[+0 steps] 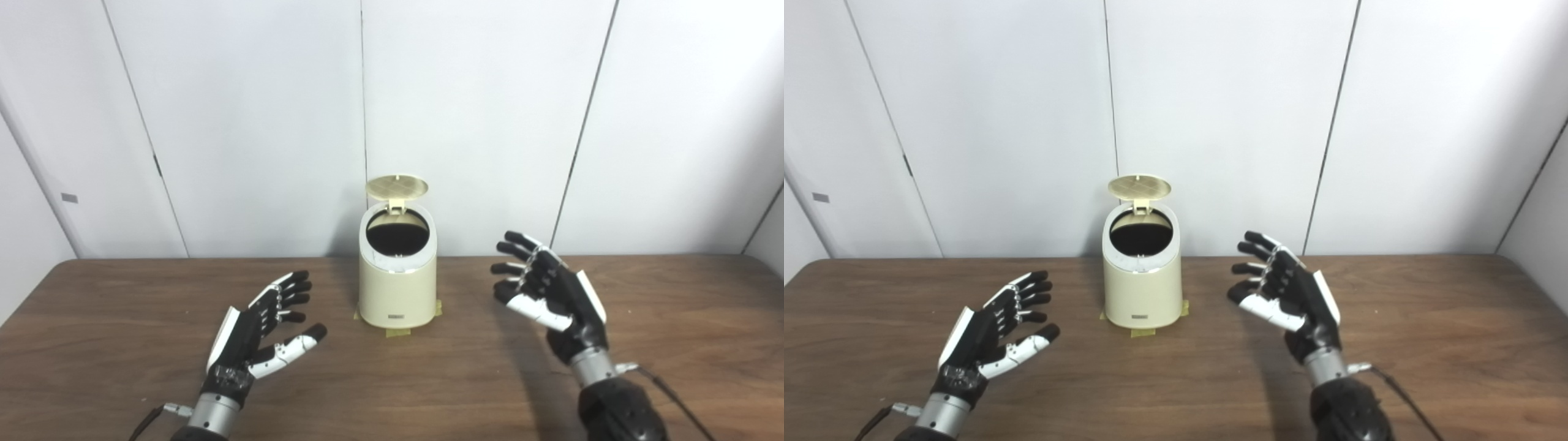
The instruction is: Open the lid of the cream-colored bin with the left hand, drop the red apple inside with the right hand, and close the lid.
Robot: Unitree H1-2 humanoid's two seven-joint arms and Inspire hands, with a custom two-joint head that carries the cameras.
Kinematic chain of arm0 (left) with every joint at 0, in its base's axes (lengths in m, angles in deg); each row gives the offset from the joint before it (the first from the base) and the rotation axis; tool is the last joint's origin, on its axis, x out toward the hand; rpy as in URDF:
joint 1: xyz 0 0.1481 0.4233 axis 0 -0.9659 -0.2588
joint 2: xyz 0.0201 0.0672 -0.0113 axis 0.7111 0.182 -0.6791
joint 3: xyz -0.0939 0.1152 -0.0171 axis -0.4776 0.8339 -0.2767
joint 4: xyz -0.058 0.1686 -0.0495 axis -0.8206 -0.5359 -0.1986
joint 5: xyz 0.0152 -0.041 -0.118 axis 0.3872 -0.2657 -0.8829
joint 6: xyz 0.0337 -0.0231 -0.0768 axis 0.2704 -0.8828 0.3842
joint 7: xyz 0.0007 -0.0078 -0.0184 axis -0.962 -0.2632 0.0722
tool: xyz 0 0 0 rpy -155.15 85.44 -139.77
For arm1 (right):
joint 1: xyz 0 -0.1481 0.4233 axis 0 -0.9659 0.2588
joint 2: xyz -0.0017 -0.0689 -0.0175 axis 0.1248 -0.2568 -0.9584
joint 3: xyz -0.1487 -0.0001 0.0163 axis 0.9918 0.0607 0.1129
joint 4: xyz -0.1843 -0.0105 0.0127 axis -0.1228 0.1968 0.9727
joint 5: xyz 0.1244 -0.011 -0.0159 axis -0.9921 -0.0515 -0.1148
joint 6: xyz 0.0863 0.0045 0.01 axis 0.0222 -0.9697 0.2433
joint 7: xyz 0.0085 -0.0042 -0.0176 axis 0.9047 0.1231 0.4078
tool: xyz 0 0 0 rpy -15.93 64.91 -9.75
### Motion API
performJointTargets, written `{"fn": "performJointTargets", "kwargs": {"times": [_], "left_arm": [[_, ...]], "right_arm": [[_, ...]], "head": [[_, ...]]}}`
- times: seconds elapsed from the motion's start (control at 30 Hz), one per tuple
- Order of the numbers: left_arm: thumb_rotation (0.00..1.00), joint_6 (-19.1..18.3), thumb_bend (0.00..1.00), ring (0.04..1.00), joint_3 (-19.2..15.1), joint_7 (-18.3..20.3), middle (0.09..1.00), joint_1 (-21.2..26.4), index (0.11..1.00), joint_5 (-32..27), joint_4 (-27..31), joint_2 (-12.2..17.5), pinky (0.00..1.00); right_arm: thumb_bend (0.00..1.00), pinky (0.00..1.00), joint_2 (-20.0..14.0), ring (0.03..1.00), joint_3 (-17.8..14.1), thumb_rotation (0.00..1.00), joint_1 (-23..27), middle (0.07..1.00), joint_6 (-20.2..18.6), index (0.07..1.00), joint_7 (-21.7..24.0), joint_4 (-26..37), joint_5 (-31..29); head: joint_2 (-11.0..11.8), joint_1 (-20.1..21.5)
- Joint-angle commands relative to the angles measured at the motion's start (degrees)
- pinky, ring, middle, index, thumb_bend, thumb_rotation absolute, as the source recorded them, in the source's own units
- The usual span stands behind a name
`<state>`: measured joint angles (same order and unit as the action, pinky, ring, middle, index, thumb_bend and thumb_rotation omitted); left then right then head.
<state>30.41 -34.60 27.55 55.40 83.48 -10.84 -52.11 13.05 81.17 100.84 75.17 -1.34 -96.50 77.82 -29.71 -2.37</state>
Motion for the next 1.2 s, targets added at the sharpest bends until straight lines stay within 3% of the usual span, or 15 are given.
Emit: {"fn": "performJointTargets", "kwargs": {"times": [0.0,0.23,0.33,0.47,0.6,0.77,0.9,1.03,1.17], "left_arm": [[0.41,2.0,0.75,0.82,-0.7,-0.9,0.845,3.6,0.87,-0.3,3.0,0.7,0.71],[0.39,-3.5,0.85,0.872,-0.1,0.4,0.917,13.7,0.919,1.1,3.6,2.9,0.72],[0.37,-7.0,0.85,0.928,1.2,1.9,0.954,20.0,0.953,2.2,2.6,4.2,0.77],[0.34,-10.7,0.92,0.963,2.9,2.7,0.956,27.2,0.956,3.8,-0.6,4.7,0.89],[0.31,-10.6,0.94,0.975,5.1,3.0,0.971,33.6,0.963,6.0,-6.0,5.0,0.93],[0.3,-9.5,0.95,0.974,8.2,2.7,0.997,38.6,0.975,9.8,-11.8,5.0,0.88],[0.3,-8.8,0.97,0.964,10.4,3.7,0.987,41.6,0.959,11.4,-15.9,4.7,0.87],[0.37,-7.0,0.98,0.962,15.2,5.3,0.969,44.0,0.934,17.0,-18.9,6.4,0.86],[0.34,-5.0,0.98,0.928,18.4,6.0,0.925,44.9,0.894,20.8,-19.6,7.6,0.81]], "right_arm": [[0.84,0.54,0.0,0.661,-0.2,0.25,1.2,0.779,1.8,0.778,-0.5,2.4,-0.4],[0.84,0.53,-0.1,0.66,-1.0,0.25,1.5,0.778,2.7,0.776,-0.2,0.9,-1.0],[0.84,0.55,-0.3,0.663,-0.9,0.27,1.5,0.778,3.1,0.782,-0.3,0.6,-0.2],[0.85,0.55,-0.1,0.664,-0.7,0.28,1.5,0.771,2.8,0.776,-0.8,1.3,0.3],[0.86,0.54,0.2,0.654,-0.7,0.26,1.6,0.768,2.7,0.769,-0.7,1.1,-0.1],[0.85,0.55,0.9,0.663,-0.5,0.26,1.4,0.759,1.6,0.76,-2.1,2.2,0.8],[0.85,0.53,1.2,0.64,-0.3,0.26,1.3,0.757,1.5,0.754,-2.1,2.8,0.5],[0.83,0.51,1.4,0.601,0.1,0.27,1.2,0.75,2.3,0.754,-2.0,3.0,0.6],[0.84,0.5,1.7,0.587,0.7,0.28,1.2,0.739,1.9,0.739,-2.7,3.9,1.5]], "head": [[0.1,0.0],[0.7,-0.1],[1.0,-0.3],[1.3,-0.3],[1.5,-0.2],[1.8,0.6],[1.7,0.6],[1.6,1.2],[1.4,1.5]]}}
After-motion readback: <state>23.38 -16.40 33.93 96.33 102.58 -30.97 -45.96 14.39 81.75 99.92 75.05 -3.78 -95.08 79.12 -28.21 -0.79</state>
